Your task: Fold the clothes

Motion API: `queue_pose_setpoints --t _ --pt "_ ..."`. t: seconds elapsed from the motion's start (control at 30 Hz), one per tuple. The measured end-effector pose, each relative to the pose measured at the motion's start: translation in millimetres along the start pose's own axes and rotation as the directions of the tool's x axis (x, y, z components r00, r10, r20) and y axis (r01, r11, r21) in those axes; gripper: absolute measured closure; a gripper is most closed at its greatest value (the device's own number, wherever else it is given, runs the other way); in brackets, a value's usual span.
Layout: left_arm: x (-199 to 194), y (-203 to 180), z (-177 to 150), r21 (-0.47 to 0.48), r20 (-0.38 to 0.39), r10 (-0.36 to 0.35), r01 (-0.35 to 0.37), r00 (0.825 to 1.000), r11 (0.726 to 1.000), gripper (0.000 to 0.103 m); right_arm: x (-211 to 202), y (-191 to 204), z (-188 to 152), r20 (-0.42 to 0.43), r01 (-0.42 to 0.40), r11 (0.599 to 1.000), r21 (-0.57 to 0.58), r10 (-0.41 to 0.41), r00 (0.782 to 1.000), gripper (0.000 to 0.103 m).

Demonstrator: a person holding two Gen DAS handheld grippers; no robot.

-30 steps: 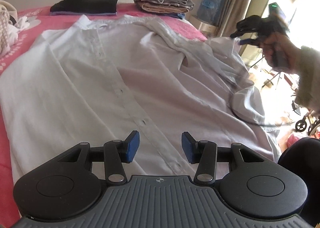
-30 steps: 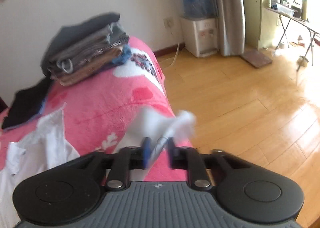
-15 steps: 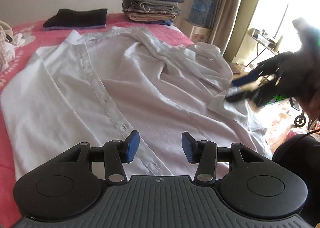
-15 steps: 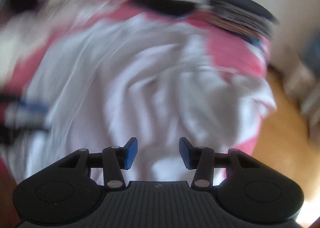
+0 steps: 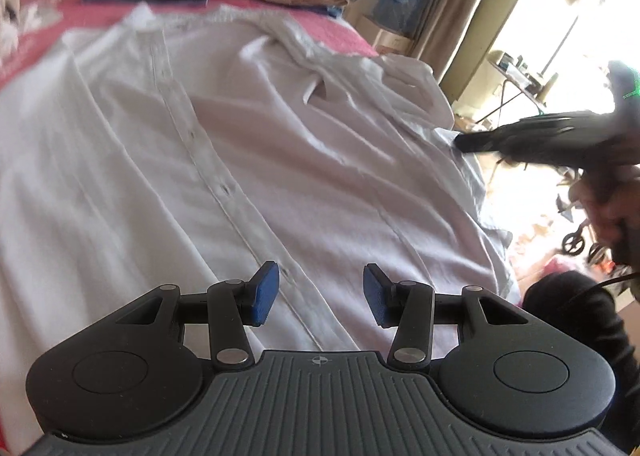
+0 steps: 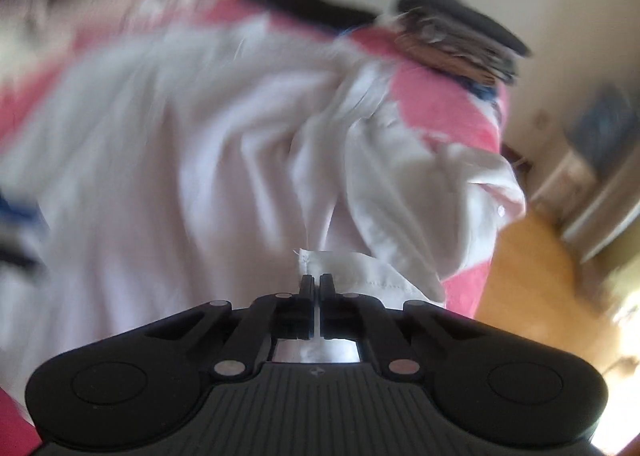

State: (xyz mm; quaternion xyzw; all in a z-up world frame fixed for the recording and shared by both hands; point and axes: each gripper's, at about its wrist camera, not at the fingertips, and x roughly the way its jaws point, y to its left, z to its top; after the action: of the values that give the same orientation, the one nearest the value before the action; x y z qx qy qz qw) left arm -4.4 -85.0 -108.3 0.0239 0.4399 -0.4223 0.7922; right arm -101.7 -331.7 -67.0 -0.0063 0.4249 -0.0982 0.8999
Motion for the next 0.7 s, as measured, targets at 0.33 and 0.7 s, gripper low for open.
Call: queue_pose_setpoints --t 0.33,0.7 --pt "-22.2 22.6 -12.1 -0.145 -0.006 -0.067 0.066 0.998 0.987 0.057 -56.1 -8.7 -21.4 0.206 -0.402 0.875 0.27 0.355 0.912 0.101" --pt "-7.6 7.1 -14.1 -0.122 -0.029 -0.07 0.066 0.997 0.99 0.057 18.9 58.6 -30.7 0.03 0.083 0.967 -0.242 -0.078 0.997 0.08"
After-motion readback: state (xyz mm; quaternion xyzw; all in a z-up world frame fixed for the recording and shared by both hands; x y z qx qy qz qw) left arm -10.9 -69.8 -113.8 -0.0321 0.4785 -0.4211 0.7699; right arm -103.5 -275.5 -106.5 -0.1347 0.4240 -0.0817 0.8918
